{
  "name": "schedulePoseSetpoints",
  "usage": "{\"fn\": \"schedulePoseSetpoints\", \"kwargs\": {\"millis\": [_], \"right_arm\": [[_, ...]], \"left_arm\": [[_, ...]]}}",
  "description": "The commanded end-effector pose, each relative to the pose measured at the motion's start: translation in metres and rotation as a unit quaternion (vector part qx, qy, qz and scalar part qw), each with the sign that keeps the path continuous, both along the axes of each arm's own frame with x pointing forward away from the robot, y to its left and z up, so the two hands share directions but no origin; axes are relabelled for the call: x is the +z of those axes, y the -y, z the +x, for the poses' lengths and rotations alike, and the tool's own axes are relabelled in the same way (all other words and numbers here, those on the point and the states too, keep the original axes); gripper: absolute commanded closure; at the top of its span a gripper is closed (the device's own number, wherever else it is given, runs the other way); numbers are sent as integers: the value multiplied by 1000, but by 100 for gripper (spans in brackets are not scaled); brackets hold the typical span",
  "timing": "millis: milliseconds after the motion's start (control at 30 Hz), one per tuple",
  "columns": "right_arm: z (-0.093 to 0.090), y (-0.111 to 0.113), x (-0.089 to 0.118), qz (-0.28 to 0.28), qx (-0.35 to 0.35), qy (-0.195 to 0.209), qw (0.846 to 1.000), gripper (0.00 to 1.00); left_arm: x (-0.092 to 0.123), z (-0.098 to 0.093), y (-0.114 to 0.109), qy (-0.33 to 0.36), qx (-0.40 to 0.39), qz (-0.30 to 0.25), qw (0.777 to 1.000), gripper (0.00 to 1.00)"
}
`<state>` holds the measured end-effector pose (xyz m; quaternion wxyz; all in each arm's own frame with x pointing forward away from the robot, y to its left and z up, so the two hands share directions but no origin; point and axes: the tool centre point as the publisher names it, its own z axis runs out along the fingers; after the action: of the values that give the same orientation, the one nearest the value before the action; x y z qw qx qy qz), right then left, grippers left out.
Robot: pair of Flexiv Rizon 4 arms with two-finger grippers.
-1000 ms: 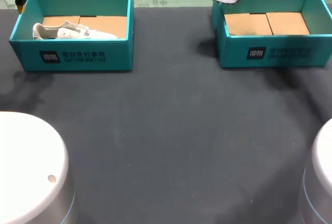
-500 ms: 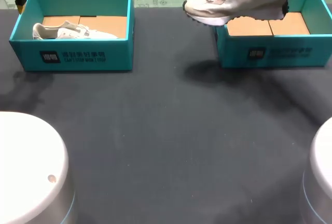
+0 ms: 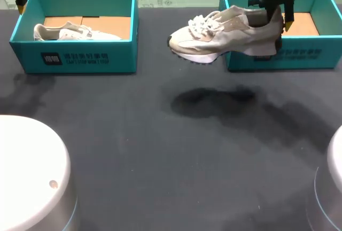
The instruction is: Take the shoe out of the shoebox, open the shoe tongue, remove and reinsert the insole, then place the shoe into the shoebox
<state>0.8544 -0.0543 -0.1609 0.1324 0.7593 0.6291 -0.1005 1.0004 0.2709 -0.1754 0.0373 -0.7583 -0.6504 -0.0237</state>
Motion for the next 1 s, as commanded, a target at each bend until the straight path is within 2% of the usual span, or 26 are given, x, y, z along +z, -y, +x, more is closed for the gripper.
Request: {"fn": "schedulePoseSetpoints", "kwargs": {"millis": [33,633,1000], "right_arm": [[-30,-12,-6,-16,27,101,994,100],[-91,-108,-43,-8,19,101,995,100],[-109,-149,-79,0,1,87,996,100]], "left_arm": [[0,-1,0,1,-1,1,1000,0],[0,-1,0,1,-1,1,1000,0],[0,-1,0,1,-1,1,1000,0]]}}
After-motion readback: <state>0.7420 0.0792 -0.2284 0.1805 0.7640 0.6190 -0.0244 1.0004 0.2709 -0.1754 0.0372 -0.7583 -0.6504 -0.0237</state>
